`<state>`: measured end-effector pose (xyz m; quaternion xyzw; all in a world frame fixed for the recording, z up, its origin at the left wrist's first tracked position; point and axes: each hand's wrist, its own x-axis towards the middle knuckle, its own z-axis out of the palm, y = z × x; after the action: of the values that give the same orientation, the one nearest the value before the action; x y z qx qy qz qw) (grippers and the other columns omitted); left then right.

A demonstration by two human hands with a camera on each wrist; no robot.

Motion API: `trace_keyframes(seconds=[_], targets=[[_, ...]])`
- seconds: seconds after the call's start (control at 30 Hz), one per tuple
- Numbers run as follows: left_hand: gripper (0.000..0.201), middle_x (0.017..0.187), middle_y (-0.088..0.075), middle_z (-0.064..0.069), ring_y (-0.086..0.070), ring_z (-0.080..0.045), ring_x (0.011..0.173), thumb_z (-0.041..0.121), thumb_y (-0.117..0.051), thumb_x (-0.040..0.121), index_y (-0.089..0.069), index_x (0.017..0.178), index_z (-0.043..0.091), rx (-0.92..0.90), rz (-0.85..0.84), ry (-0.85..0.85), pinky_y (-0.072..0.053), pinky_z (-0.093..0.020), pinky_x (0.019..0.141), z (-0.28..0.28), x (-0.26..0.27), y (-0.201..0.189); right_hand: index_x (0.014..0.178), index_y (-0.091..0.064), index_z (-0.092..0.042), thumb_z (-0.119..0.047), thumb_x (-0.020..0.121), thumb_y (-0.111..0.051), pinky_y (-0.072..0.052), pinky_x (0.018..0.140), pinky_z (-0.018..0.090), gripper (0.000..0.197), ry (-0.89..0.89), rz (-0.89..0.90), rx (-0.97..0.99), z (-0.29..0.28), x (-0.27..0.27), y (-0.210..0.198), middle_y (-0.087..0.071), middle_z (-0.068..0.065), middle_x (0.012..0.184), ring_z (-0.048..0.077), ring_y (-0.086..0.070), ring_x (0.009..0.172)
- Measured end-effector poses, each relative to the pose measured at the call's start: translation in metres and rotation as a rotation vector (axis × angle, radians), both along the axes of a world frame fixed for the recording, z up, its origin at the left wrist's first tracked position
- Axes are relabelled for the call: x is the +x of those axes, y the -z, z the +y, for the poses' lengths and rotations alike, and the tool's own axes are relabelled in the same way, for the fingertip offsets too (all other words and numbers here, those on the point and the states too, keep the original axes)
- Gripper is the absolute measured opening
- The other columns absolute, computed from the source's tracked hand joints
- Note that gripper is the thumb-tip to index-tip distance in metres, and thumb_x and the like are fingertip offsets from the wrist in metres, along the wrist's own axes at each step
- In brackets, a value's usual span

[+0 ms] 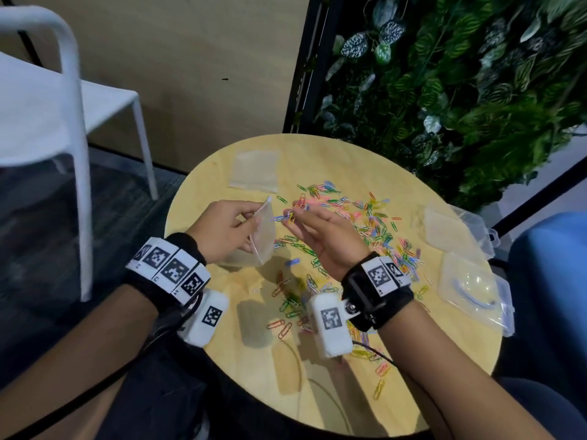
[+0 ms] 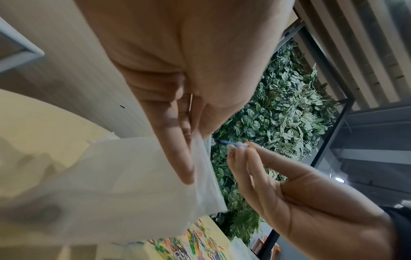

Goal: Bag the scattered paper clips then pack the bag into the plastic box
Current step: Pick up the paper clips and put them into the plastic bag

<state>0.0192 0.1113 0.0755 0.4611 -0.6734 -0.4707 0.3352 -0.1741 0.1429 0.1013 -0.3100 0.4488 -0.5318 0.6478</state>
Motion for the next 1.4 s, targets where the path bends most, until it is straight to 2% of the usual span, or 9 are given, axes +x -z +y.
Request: trace_keyframes(seconds=[0.3,0.4,0.57,0.67,0.8,0.93,1.07,1.17,1.4], targets=[[0.034,0.107,-0.053,-0.017,-0.071,-0.036,0.094,0.009,-0.051,0.101,-0.059,0.134,0.006,0.009,-0.026,0.044,-0.062,-0.035,0.073,-0.002,-0.01,0.01,0.107,-0.065,0.004,0.011,0.086,-0.056,-0.058,0.084,0.029,0.023,-0.078,0.357,0.033,-0.007,0.021,0.028,-0.067,0.019,0.099,0.027,-0.066,0.089],[0.034,0.098,-0.051,-0.009,-0.071,-0.037,0.09,0.009,-0.051,0.101,-0.06,0.133,0.005,0.0,-0.029,0.05,-0.062,-0.034,0.074,-0.003,-0.015,0.009,0.107,-0.069,-0.002,0.008,0.079,-0.063,-0.055,0.092,0.042,0.03,-0.125,0.729,-0.092,-0.013,0.017,0.03,-0.072,0.014,0.098,0.028,-0.068,0.096],[0.035,0.095,-0.054,-0.002,-0.073,-0.028,0.083,0.012,-0.052,0.101,-0.059,0.134,0.008,-0.019,-0.077,0.09,-0.062,-0.038,0.077,-0.005,-0.024,0.012,0.077,-0.074,-0.009,-0.007,0.082,-0.059,-0.055,0.08,0.039,0.016,-0.174,1.28,-0.304,-0.015,0.01,0.029,-0.072,0.011,0.067,0.029,-0.068,0.07],[0.033,0.094,-0.054,-0.004,-0.071,-0.023,0.077,0.013,-0.055,0.099,-0.062,0.131,0.009,-0.015,-0.085,0.114,-0.063,-0.033,0.076,-0.004,-0.03,0.014,0.08,-0.073,-0.011,-0.016,0.086,-0.055,-0.05,0.082,0.036,0.02,-0.234,1.566,-0.3,-0.017,0.009,0.032,-0.068,0.013,0.072,0.028,-0.054,0.073],[0.028,0.099,-0.059,-0.016,-0.073,-0.026,0.07,0.015,-0.055,0.099,-0.067,0.125,0.014,-0.09,-0.165,0.087,-0.062,-0.037,0.074,-0.006,-0.03,0.013,0.098,-0.073,-0.012,-0.014,0.084,-0.059,-0.054,0.083,0.031,0.02,-0.226,1.454,-0.324,-0.013,0.002,0.029,-0.073,0.006,0.088,0.021,-0.064,0.084],[0.029,0.104,-0.068,-0.017,-0.072,-0.02,0.059,0.012,-0.053,0.099,-0.068,0.123,0.018,-0.165,-0.189,-0.035,-0.056,-0.017,0.061,-0.017,-0.017,0.009,0.078,-0.071,-0.018,-0.004,0.078,-0.057,-0.052,0.069,0.023,0.019,0.046,1.287,-0.561,0.001,-0.01,0.021,-0.07,-0.005,0.073,0.007,-0.062,0.065],[0.027,0.095,-0.074,-0.021,-0.067,-0.01,0.051,0.012,-0.055,0.098,-0.071,0.118,0.018,-0.146,-0.185,-0.066,-0.057,-0.019,0.061,-0.022,-0.009,0.008,0.104,-0.07,-0.015,-0.018,0.086,-0.055,-0.052,0.084,0.037,0.024,-0.602,1.426,-0.753,0.026,0.006,0.061,-0.069,0.004,0.108,0.02,-0.064,0.095],[0.026,0.09,-0.072,-0.02,-0.067,-0.013,0.05,0.012,-0.057,0.097,-0.07,0.119,0.017,-0.153,-0.204,-0.023,-0.061,-0.033,0.069,-0.017,-0.012,0.009,0.138,-0.048,-0.021,-0.036,0.088,-0.057,-0.04,0.104,0.047,0.053,-0.94,1.69,-0.799,0.04,0.009,0.097,-0.043,0.011,0.146,0.033,-0.044,0.131],[0.027,0.085,-0.072,-0.02,-0.07,-0.026,0.056,0.011,-0.059,0.095,-0.071,0.118,0.022,-0.148,-0.236,0.032,-0.051,-0.011,0.057,-0.016,-0.013,0.013,0.147,-0.031,-0.03,-0.039,0.095,-0.045,-0.034,0.107,0.056,0.055,-0.895,1.907,-0.599,0.056,-0.037,0.089,-0.026,0.001,0.158,0.035,-0.033,0.138]])
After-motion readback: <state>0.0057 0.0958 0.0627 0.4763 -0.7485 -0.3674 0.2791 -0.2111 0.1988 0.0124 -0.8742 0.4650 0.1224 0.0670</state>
